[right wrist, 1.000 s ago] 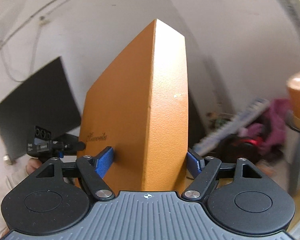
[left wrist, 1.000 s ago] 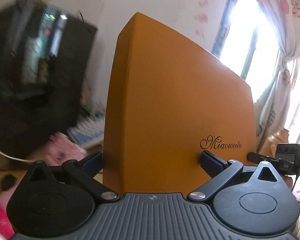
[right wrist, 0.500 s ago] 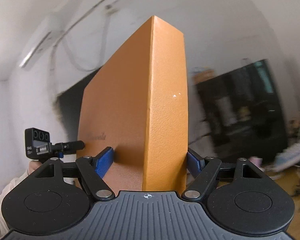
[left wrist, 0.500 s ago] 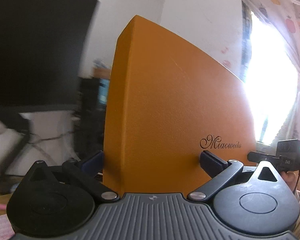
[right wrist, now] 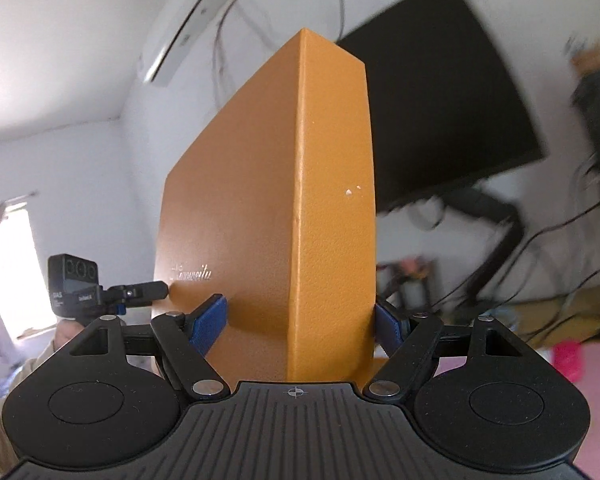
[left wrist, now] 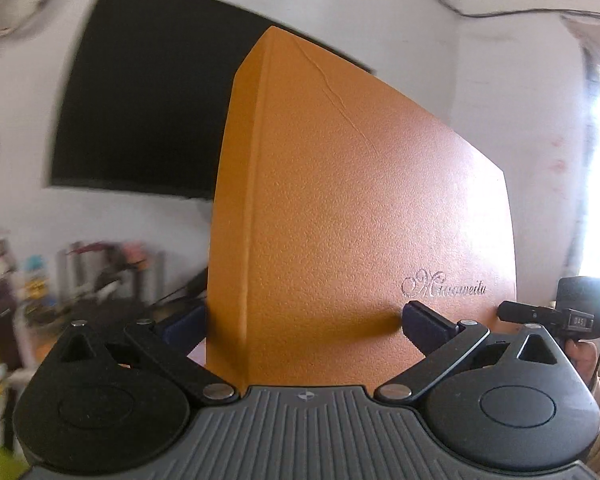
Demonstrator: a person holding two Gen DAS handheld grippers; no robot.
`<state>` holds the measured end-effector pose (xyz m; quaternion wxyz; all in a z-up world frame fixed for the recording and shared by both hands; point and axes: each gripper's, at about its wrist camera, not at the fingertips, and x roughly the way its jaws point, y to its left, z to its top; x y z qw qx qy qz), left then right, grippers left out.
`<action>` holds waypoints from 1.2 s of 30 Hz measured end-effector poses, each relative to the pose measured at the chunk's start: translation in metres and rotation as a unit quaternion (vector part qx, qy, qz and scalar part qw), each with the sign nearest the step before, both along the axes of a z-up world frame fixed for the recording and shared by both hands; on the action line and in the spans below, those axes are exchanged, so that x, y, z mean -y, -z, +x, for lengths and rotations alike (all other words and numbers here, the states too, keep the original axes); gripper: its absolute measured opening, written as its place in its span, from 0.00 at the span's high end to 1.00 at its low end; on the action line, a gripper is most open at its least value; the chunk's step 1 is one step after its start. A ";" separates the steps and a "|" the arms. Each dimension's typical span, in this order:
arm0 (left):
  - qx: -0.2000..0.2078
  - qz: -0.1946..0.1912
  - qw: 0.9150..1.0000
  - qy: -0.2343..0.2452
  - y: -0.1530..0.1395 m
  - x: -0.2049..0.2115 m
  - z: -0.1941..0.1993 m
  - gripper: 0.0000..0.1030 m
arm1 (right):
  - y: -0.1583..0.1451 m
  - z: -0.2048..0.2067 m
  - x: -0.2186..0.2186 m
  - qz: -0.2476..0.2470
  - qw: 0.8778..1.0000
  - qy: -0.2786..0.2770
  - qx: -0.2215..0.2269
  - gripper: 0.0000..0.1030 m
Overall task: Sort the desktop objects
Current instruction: 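Turn and carry the orange box toward the desk with both tools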
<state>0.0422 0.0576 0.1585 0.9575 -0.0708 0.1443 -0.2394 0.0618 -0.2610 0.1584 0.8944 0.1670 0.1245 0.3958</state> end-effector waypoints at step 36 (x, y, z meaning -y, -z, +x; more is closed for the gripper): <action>-0.137 -0.043 0.989 -0.018 0.096 -0.118 0.062 0.00 | 0.103 0.110 -0.095 -0.039 0.982 -0.018 -0.182 0.17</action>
